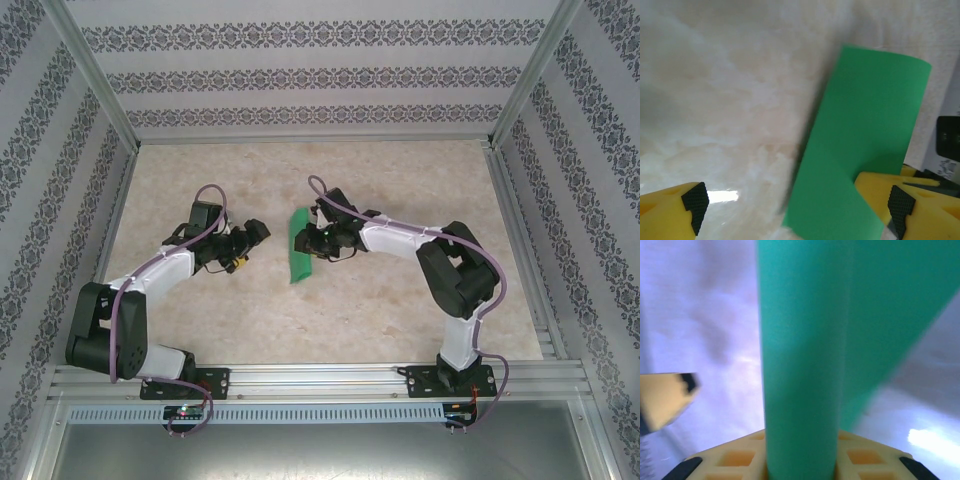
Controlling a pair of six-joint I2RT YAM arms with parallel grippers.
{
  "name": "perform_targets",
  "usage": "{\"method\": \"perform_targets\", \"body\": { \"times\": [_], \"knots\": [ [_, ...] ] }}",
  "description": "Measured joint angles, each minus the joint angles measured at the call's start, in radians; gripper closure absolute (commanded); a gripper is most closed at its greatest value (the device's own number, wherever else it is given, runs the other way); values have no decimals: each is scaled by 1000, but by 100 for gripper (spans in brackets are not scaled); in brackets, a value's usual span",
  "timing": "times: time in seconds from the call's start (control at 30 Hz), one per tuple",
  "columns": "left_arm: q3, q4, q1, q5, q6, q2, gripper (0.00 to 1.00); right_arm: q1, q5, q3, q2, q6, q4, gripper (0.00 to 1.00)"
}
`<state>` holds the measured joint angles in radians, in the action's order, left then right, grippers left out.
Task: Fold a paper plane with a square sheet of paper (pick it up from the middle)
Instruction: Fold the square sheet of paper in half at the center of the table.
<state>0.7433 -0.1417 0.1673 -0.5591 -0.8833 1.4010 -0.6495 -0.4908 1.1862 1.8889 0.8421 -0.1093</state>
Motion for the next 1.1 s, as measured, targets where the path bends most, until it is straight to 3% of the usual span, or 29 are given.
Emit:
{"method": "perform_targets", "body": {
  "times": [0.1, 0.27, 0.5, 0.8, 0.97, 1.1],
  "knots": [
    [0, 50, 11, -21, -13, -2, 12, 8, -80, -42, -2, 71, 156, 70],
    [0, 100, 33, -34, -27, 0, 27, 33, -132, -63, 15, 114, 238, 67],
    [-2, 179, 66, -43, -52, 80, 53, 45, -63, -58, 44, 42, 95, 65],
    [25, 222, 137, -65, -66, 211, 80, 45, -2, -52, 53, -20, -17, 67],
    [63, 237, 169, -68, -64, 276, 92, 45, 5, -52, 59, -32, -24, 70],
    [95, 234, 183, -64, -60, 328, 96, 45, 6, -50, 63, -35, -38, 70]
  ]
}}
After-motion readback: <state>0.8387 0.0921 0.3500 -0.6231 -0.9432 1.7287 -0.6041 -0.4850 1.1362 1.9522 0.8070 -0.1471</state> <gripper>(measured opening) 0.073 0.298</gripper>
